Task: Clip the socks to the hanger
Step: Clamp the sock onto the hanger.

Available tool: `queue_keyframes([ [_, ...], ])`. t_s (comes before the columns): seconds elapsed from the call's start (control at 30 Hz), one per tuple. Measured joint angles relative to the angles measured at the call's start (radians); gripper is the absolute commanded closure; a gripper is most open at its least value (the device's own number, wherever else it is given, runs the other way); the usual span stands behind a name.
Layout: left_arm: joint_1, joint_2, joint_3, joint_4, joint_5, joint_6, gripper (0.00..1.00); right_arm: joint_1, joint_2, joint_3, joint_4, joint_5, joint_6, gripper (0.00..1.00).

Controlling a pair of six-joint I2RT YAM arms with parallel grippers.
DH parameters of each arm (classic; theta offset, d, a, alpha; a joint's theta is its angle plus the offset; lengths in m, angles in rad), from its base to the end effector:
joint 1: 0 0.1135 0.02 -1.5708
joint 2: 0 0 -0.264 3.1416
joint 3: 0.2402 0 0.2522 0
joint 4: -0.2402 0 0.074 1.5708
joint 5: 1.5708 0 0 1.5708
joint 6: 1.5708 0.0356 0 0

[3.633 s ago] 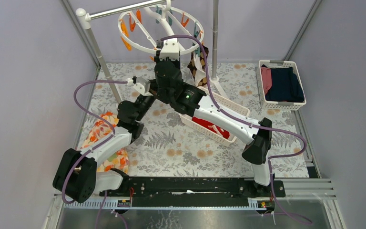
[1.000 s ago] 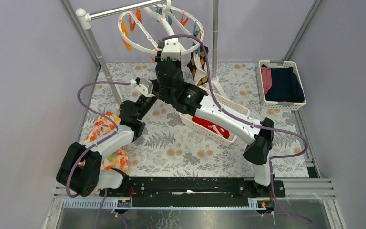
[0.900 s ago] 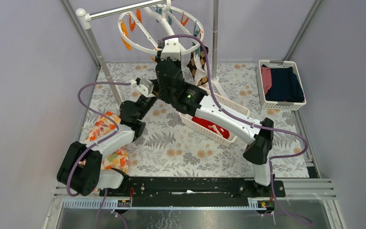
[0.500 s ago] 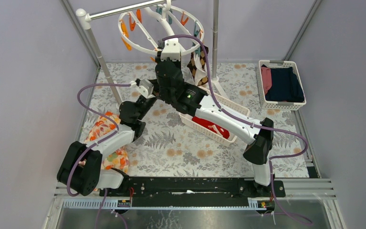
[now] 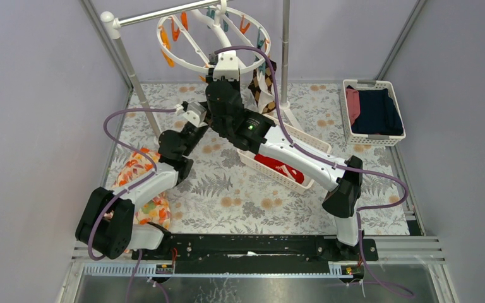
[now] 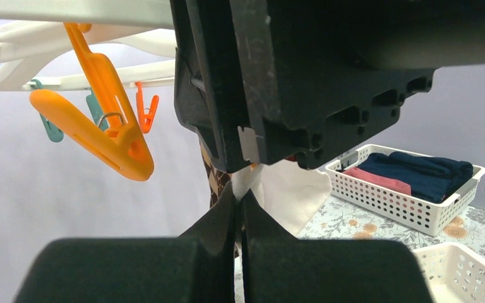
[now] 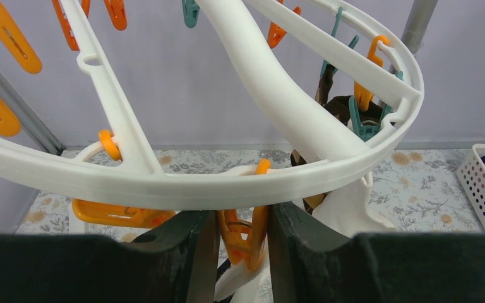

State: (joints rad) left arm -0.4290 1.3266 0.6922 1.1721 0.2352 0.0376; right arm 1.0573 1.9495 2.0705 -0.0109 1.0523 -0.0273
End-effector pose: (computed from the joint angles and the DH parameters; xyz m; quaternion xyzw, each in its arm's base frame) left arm 0.2533 -0.1250 0.3284 0.2127 0.4536 -0.2248 0.8358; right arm 0.2453 0.3721 0.4580 0.0227 0.6872 0.0257 0.7257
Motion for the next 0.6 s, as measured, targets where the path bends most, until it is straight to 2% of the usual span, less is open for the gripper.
queue_keyframes([
  [0.6,0.000,-0.019,-0.001,-0.021,-0.007,0.006,1.00,-0.002,-0.004,0.000,-0.015,0.000,0.001,0.89],
])
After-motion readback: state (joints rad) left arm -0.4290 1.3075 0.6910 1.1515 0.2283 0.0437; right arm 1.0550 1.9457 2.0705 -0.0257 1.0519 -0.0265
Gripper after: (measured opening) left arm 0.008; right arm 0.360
